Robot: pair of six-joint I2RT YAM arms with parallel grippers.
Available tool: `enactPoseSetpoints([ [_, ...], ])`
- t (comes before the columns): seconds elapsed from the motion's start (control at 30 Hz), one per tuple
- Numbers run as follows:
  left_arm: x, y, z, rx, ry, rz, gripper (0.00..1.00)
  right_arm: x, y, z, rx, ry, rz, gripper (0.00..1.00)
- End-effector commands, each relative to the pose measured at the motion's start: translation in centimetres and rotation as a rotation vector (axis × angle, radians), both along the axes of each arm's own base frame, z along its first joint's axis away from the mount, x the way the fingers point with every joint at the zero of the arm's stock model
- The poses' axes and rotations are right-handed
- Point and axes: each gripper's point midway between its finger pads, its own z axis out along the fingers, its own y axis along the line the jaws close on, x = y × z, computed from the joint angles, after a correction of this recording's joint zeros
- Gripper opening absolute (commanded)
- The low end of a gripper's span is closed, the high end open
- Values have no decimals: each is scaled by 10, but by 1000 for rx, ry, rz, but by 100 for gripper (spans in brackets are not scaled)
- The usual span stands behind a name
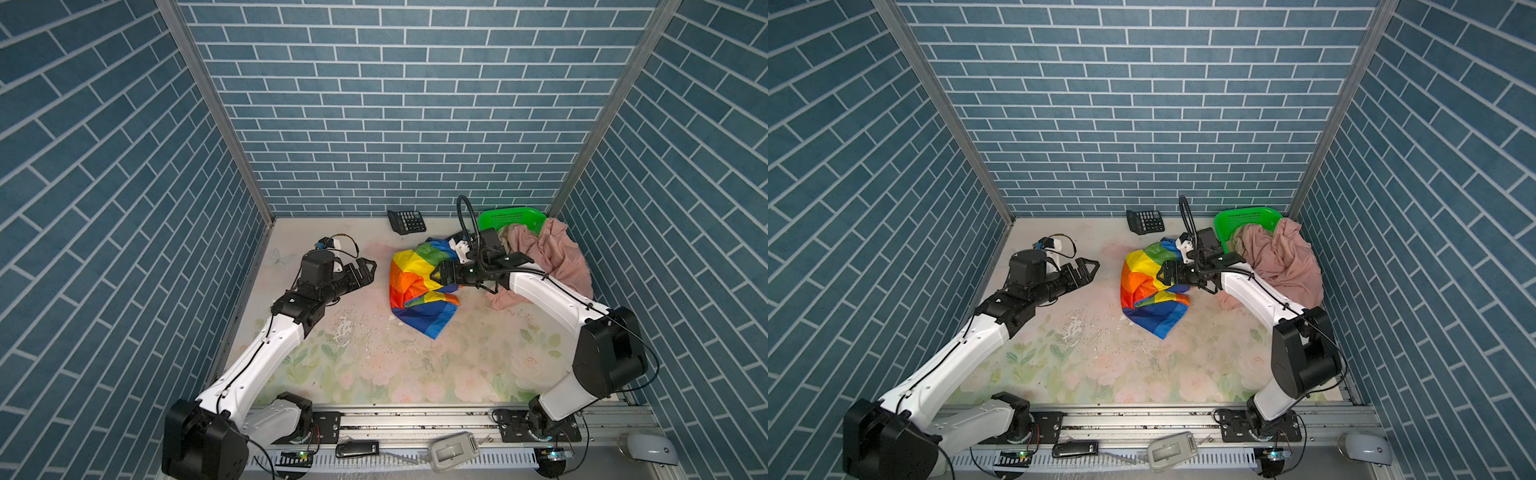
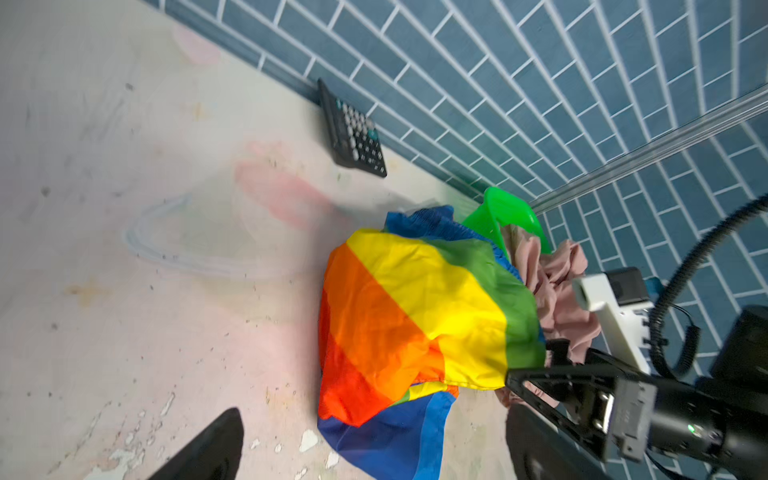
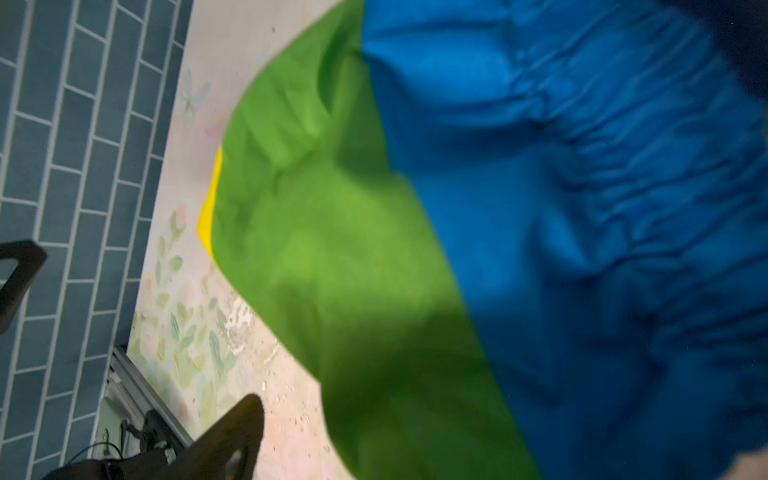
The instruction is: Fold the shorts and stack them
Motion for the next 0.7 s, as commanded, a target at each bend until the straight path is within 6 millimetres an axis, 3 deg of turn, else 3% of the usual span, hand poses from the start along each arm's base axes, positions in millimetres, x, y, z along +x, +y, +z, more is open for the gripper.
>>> enactPoseSetpoints([
  [0.0,0,-10,2,-51,-8,-33,100,-1,-8,7,36,-78,-40,99],
  [0.13,-3,-13,-8,-56,10,-36,100,9,-9,-13,51,-57,-91,95],
  [0.23,-7,-13,-11,-59,19,-38,100,33,6,-6,86,-66,-131,61],
  [0.3,-11,-10,-10,-51,21,-35,100,46,33,12,117,-87,-108,49],
  [0.43,-14,2,-3,-43,25,-17,99,52,122,66,193,-140,28,47],
  [0.5,-14,17,1,-60,39,18,100,32,182,93,268,-140,168,46],
  [0.53,-16,25,3,-64,43,37,100,19,201,98,272,-138,227,47],
  [0.6,-20,49,10,-71,34,100,100,3,218,97,248,-126,301,50],
  [0.67,-24,69,15,-69,21,154,100,-3,212,91,245,-110,316,59],
])
